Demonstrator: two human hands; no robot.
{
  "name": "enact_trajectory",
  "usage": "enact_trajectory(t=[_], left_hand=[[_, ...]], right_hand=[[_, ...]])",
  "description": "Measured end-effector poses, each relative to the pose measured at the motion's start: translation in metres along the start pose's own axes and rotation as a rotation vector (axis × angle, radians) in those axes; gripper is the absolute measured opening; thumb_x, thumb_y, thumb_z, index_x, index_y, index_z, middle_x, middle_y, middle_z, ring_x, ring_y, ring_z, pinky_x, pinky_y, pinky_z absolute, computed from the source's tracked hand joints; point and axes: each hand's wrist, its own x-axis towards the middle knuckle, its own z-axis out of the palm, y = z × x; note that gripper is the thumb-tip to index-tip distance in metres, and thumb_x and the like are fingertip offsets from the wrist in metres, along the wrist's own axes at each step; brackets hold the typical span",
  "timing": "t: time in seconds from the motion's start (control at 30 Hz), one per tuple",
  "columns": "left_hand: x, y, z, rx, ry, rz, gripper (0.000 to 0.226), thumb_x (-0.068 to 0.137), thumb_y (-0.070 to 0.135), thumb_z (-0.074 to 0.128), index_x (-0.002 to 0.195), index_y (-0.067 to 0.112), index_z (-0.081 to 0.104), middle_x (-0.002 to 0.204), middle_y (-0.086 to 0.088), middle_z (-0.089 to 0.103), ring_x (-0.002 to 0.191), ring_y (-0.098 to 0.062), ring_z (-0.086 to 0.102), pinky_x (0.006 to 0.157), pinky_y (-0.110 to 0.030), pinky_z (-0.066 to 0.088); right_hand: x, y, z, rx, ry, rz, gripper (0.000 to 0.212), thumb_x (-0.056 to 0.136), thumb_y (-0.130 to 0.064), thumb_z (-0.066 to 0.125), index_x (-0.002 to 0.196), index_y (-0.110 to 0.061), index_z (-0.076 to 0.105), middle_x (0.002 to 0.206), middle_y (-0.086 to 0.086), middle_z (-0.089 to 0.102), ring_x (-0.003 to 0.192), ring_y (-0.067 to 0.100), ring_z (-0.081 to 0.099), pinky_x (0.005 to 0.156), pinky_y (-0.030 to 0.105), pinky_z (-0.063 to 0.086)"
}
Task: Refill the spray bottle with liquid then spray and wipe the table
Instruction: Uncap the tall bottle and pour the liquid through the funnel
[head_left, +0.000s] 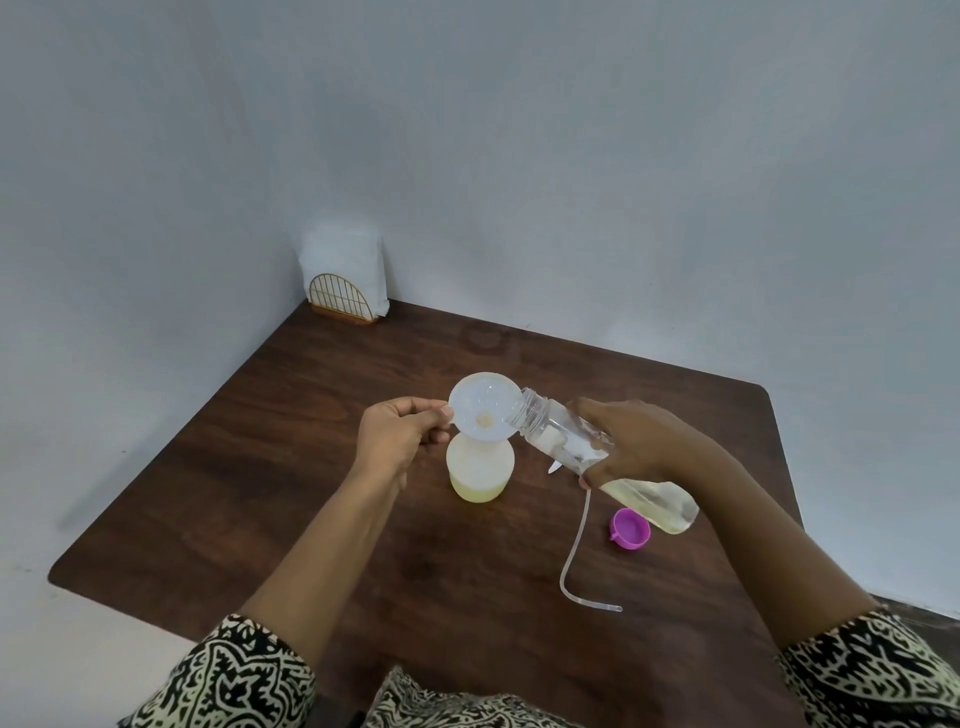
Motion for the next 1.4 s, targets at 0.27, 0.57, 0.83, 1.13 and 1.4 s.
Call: enact_trajectory(t=[0.27,0.57,0.83,1.13,1.4], left_hand=[[0.002,-0.004,0.001,-0.032,0.027,-0.031,0.005,0.08,0.004,0.074,0.084,0.005,0.073,0.065,-0.005,0.07,0.054,-0.011,0.06,0.055,-0.023,0.052],[0.001,-0.002,0.003,-0.071,0.024,-0.05,0.009,0.081,0.01,0.075,0.088,0.005,0.073,0.072,-0.008,0.071,0.058,-0.013,0.063,0.061,-0.029,0.056],[-0.001,0.004,0.002,-0.048,-0.033,-0.093,0.012,0.082,0.012,0.074,0.092,0.005,0.072,0.074,-0.008,0.071,0.056,-0.013,0.063,0.054,-0.028,0.055],[-0.011,0.012,-0.001,0.017,-0.015,-0.112,0.034,0.082,0.039,0.071,0.099,0.01,0.068,0.091,-0.006,0.071,0.077,-0.019,0.067,0.065,-0.034,0.057],[-0.049,0.085,0.004,0.302,-0.06,0.643,0.051,0.082,0.05,0.064,0.128,0.031,0.055,0.12,0.013,0.057,0.11,-0.002,0.054,0.086,-0.018,0.045]], right_hand=[[-0.009,-0.007,0.021,0.12,0.071,0.038,0.065,0.07,-0.044,0.075,0.123,-0.027,0.04,0.1,-0.014,0.056,0.074,0.007,0.052,0.058,0.018,0.038],[-0.02,-0.013,0.025,0.294,0.246,0.075,0.06,0.07,-0.039,0.074,0.116,-0.023,0.04,0.104,-0.009,0.058,0.079,0.013,0.058,0.066,0.026,0.049],[-0.027,-0.025,0.002,0.497,0.36,0.067,0.06,0.067,-0.039,0.078,0.113,-0.026,0.041,0.097,-0.009,0.063,0.081,0.011,0.062,0.072,0.033,0.053],[-0.033,-0.041,-0.052,0.829,0.488,0.005,0.065,0.065,-0.039,0.083,0.117,-0.031,0.045,0.106,-0.015,0.065,0.096,0.003,0.064,0.082,0.024,0.052],[-0.014,-0.069,-0.101,0.832,0.582,-0.089,0.069,0.065,-0.041,0.083,0.12,-0.029,0.042,0.104,-0.013,0.065,0.09,0.002,0.064,0.076,0.019,0.051]])
